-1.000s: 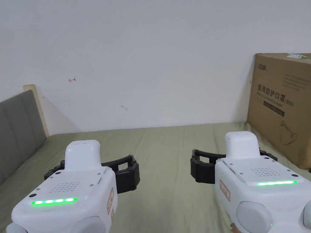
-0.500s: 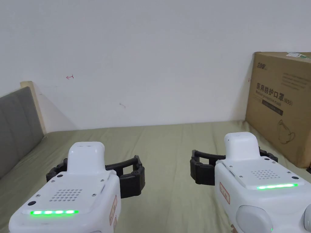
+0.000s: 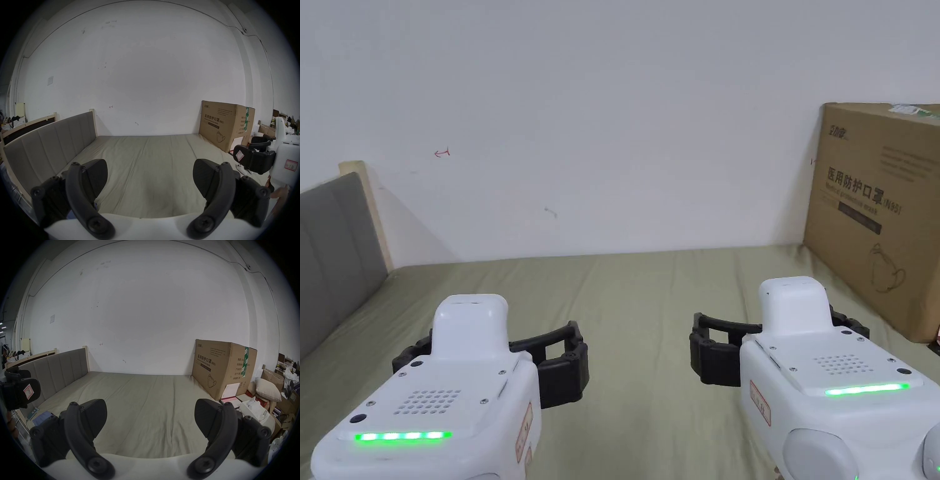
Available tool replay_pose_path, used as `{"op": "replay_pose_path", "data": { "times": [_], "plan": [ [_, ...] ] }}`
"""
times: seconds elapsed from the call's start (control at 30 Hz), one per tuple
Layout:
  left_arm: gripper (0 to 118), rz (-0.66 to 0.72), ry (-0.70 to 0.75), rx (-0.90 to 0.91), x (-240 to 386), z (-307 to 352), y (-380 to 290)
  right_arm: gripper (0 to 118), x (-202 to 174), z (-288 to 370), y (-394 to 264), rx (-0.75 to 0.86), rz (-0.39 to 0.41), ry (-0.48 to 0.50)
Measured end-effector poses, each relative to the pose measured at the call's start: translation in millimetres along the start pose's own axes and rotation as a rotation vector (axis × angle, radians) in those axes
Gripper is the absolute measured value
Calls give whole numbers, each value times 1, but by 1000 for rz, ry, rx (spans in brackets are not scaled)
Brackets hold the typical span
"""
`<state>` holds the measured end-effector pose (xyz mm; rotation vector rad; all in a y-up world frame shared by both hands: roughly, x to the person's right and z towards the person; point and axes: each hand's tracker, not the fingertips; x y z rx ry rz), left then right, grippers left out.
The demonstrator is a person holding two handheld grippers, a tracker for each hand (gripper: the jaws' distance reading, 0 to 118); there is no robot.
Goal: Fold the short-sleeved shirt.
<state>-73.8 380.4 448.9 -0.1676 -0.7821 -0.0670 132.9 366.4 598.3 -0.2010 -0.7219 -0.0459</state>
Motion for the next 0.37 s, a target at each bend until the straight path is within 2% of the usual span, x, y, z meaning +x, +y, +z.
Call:
{"op": "replay_pose_path", "data": {
  "times": [0.17,0.37],
  "plan": [
    [110,10,8,-14,0,0,1,110,0,0,0,-2,-3,-1],
    [112,-1,98,-30,3,-1,-1,110,1,0,-1,-7,-1,-3]
  ]
}}
